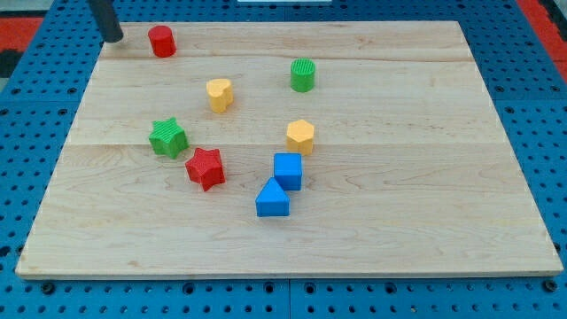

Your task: Move the red circle to the top left of the board

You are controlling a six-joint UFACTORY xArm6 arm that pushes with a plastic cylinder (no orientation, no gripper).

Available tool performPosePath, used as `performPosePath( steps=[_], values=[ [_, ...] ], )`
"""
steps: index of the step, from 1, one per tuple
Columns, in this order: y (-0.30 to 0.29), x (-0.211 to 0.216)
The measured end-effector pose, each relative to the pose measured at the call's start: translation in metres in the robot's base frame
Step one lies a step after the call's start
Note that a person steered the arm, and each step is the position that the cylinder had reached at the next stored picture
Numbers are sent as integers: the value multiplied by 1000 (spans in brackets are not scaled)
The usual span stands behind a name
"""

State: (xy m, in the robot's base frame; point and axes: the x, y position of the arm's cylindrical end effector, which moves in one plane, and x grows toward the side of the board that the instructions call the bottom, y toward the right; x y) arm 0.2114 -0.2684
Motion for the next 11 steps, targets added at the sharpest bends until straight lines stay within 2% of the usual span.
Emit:
performPosePath(
  steps=[1,3,5,7,9,11],
  values=[
    [56,-1],
    [171,58],
    [219,80],
    [186,92],
    [90,79],
    [73,150]
  ],
)
